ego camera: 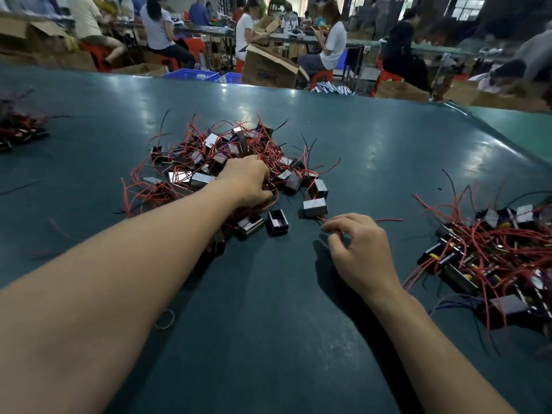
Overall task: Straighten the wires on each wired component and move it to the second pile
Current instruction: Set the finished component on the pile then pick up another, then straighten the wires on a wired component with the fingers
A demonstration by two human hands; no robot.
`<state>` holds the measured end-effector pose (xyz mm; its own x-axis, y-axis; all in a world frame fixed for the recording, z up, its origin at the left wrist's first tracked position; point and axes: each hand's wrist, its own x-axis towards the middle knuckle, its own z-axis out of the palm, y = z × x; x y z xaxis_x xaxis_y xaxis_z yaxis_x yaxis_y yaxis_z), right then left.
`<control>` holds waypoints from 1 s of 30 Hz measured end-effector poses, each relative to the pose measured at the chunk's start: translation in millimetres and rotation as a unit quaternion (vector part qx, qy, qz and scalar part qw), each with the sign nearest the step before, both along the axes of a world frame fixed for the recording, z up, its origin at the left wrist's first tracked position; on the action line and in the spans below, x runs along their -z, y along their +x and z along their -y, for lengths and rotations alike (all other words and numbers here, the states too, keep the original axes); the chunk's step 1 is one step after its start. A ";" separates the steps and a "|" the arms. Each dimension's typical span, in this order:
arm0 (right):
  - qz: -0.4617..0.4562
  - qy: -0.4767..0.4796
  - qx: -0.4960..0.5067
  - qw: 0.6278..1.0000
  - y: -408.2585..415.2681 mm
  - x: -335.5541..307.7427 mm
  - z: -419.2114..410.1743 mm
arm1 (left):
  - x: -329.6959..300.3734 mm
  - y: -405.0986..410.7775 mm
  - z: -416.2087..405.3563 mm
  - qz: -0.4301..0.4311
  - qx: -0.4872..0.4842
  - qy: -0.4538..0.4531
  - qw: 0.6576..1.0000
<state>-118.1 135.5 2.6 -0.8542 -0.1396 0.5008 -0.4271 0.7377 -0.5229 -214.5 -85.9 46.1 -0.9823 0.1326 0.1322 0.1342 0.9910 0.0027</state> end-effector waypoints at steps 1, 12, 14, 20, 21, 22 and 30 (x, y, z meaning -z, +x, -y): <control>0.002 -0.003 0.000 1.000 0.1 -0.1 0.3 | 0.0 3.4 -3.3 -0.015 0.007 0.011 1.000; 0.023 -0.017 -0.003 1.000 7.0 -7.1 0.6 | -14.1 42.9 -13.7 0.062 0.085 -0.084 0.991; 0.026 -0.023 0.001 0.999 7.5 -7.9 -0.2 | -21.8 46.2 -11.0 0.068 0.072 -0.068 0.993; 0.054 -0.059 0.021 0.997 6.7 -8.1 -1.8 | -50.1 64.1 -6.1 -0.137 0.041 0.047 0.989; 0.067 -0.088 0.026 0.994 6.1 -9.4 0.1 | -52.6 72.1 -9.2 -0.186 0.045 0.057 0.980; 0.102 -0.150 0.018 0.983 5.0 -10.6 1.4 | -52.7 81.9 -14.6 -0.226 0.062 0.075 0.969; 0.353 -0.489 -0.243 0.760 17.6 -25.7 1.4 | 10.5 140.4 -63.5 -0.221 0.245 0.216 0.919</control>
